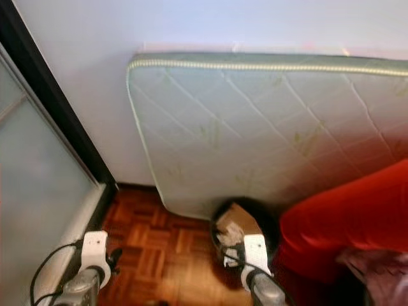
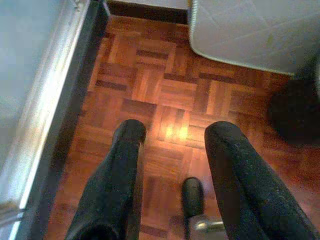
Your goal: Clean up the room
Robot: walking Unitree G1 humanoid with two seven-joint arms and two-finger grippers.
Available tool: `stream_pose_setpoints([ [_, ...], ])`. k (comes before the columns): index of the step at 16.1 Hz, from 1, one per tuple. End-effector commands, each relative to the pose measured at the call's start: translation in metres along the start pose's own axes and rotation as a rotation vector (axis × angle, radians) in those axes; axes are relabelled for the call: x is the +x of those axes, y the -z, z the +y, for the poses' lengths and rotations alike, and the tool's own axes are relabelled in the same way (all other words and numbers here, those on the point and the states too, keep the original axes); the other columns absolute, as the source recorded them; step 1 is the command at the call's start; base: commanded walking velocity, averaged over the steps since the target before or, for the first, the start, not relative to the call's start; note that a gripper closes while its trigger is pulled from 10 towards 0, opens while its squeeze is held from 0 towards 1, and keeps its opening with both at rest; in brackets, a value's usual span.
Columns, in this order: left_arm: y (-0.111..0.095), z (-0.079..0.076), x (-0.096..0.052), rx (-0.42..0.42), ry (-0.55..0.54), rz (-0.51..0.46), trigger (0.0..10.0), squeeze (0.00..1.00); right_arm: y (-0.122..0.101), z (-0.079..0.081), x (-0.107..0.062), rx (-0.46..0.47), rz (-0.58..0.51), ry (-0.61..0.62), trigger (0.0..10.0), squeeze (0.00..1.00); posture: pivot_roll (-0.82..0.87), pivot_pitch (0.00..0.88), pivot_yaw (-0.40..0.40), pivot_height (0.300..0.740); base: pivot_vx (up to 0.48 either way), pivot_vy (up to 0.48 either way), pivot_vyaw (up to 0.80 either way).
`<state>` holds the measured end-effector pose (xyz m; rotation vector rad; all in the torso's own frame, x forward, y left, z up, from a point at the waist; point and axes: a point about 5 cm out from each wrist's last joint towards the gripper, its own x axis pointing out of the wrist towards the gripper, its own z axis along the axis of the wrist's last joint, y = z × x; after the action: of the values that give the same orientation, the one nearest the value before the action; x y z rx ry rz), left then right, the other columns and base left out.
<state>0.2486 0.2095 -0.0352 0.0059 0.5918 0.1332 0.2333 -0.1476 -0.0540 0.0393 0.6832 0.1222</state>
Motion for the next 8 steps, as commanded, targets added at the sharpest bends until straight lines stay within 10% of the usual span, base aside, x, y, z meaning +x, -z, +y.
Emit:
stream_pose_setpoints([
  [1, 0.000, 0.001, -0.001, -0.010, -0.001, -0.016, 10.0, 0.00, 0.002, 0.003, 0.000, 0.003, 0.000, -0.006, 10.0, 0.00, 0.09, 0.178, -0.017, 0.740, 0.000, 0.000, 0.00],
  [8, -0.016, -0.011, 0.004, -0.015, 0.039, -0.081, 10.0, 0.00, -0.008, -0.012, 0.000, 0.063, -0.052, 0.070, 10.0, 0.00, 0.03, 0.205, -0.017, 0.740, 0.000, 0.000, -0.31],
])
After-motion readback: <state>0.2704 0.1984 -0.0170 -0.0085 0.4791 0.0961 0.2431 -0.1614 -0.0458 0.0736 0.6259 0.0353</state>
